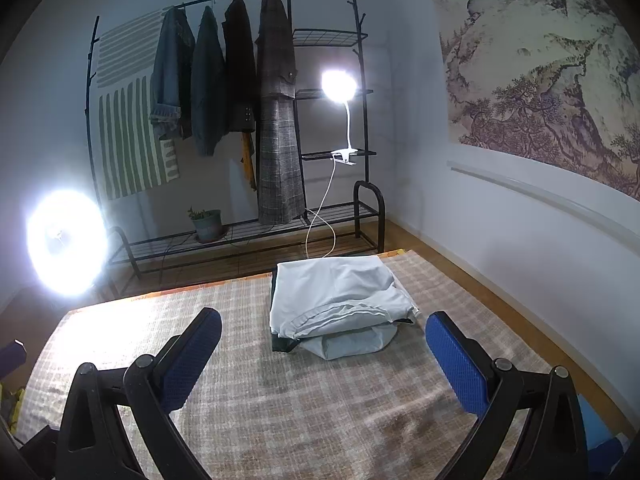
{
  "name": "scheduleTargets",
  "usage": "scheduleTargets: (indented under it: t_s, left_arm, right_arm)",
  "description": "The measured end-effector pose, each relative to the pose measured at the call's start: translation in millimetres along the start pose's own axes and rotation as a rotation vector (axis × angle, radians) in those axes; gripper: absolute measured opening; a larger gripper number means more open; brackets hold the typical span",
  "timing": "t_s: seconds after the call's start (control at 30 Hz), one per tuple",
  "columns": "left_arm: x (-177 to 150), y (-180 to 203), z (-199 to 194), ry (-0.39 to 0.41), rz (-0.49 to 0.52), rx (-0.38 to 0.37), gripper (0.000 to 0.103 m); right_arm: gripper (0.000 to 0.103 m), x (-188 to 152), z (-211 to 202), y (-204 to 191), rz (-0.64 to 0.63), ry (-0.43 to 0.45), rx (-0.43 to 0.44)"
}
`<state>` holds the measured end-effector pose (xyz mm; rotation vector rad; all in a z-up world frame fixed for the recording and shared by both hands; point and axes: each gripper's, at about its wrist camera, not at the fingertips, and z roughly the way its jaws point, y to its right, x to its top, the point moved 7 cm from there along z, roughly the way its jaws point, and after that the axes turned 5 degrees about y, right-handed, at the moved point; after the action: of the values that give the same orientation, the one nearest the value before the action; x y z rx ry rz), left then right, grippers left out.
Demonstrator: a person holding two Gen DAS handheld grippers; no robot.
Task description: Fold small clothes
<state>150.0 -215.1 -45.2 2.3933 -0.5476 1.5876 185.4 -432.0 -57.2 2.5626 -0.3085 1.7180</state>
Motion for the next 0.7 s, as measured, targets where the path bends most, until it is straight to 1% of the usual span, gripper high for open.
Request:
scheduleTargets:
  t_s: [0.7]
  left_arm:
    - [3.1,1.7,-5.0,0.014,-0.007,0.012,0.103]
  right_arm:
    - [0.103,-3.2,0.9,-4.2,0.012,-0.010,0.011]
